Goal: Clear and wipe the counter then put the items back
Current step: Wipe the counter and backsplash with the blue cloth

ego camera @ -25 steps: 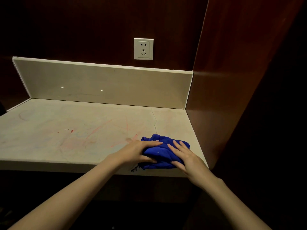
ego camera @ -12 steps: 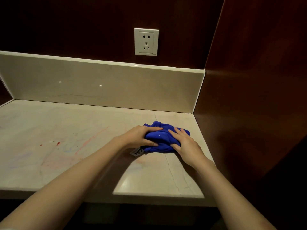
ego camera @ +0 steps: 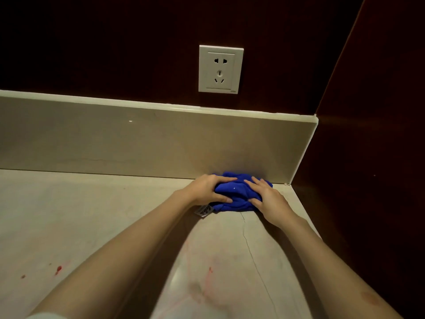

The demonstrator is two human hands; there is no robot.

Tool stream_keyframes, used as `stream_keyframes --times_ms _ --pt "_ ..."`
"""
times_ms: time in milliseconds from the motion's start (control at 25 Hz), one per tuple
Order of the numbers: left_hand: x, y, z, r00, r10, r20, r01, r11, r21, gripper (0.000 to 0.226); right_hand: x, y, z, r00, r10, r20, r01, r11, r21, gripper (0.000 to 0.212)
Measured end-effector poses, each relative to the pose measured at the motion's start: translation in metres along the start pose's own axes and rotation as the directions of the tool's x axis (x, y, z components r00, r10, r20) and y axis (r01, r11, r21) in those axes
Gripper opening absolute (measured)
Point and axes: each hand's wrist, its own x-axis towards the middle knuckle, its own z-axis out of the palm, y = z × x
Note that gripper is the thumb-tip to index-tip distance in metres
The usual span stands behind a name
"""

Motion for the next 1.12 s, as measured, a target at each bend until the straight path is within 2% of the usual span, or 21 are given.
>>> stream_keyframes --times_ms 280,480,840,1120 --pt "0.0 -0.006 0.0 0.999 0.035 0.023 -0.034 0.999 -0.038 0.07 -0.004 -0.003 -0.004 0.999 0.044 0.025 -0.046 0.995 0.085 0.058" --pt "-0.043 0.016 -0.001 0.998 0.012 0.055 -0.009 0.999 -0.053 0.071 -0.044 -0.021 -0.006 0.995 0.035 0.094 -0.041 0.997 0.067 0.06" --pt "-0.181 0.044 0.012 0.999 -0.006 0.052 0.005 1.0 0.024 0.07 -0.164 -0.071 0.01 0.98 -0.121 0.156 0.133 0.989 -0.071 0.062" --pt "-0.263 0.073 0.028 0.999 -0.012 0.03 0.012 1.0 0.007 0.071 -0.239 -0.096 0.021 0.964 -0.199 0.178 0.231 0.956 -0.18 0.064"
